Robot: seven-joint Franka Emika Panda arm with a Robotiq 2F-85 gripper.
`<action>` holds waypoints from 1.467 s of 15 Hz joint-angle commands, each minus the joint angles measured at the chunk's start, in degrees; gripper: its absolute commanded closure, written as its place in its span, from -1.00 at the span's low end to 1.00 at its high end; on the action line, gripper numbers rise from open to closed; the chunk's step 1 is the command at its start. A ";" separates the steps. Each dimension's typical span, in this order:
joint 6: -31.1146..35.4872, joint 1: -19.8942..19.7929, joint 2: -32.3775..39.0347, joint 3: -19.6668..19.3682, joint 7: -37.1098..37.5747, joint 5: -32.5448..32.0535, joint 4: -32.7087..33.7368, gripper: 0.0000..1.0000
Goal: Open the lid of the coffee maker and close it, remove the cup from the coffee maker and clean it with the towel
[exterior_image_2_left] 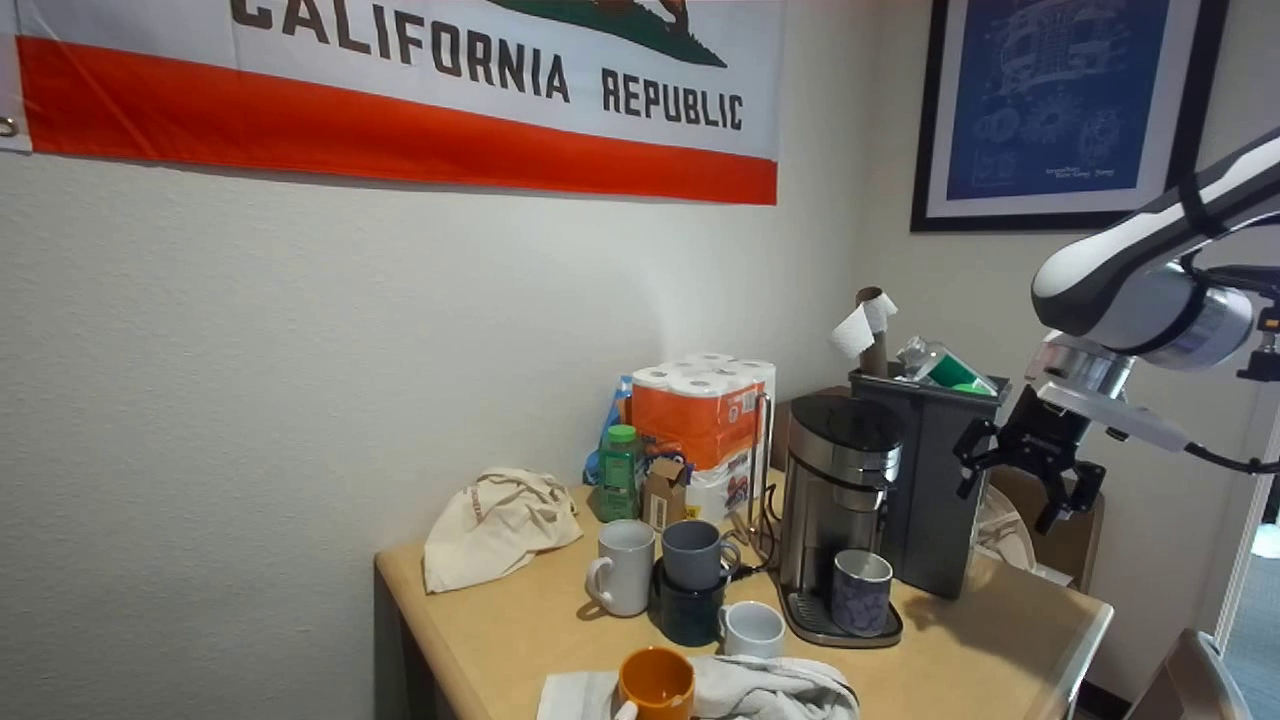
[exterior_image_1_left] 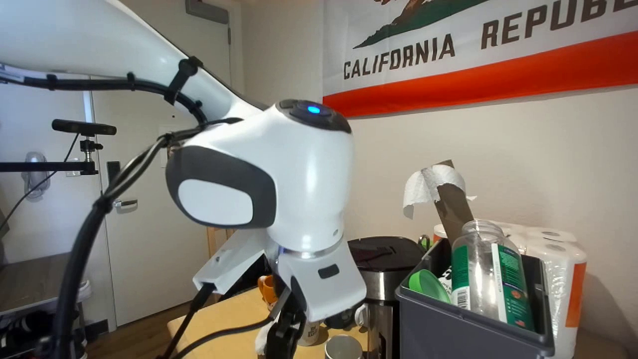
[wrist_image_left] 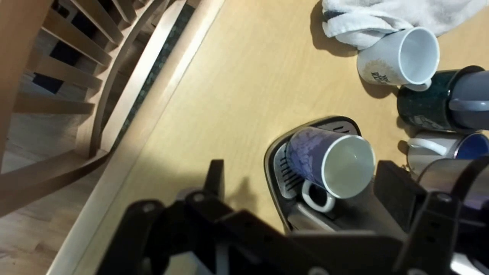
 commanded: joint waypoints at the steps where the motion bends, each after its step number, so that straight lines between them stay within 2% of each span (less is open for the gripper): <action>1: 4.49 0.18 3.60 0.23 -5.22 7.62 -2.80 -1.00; 9: 15.48 0.39 17.16 5.31 -26.05 32.19 -0.09 -1.00; 13: 19.53 0.42 22.83 7.65 -33.38 41.54 3.20 -1.00; 17: 22.49 0.34 25.60 8.44 -36.63 46.94 5.84 -1.00; 22: 22.36 0.50 25.40 8.31 -38.21 50.18 6.87 -1.00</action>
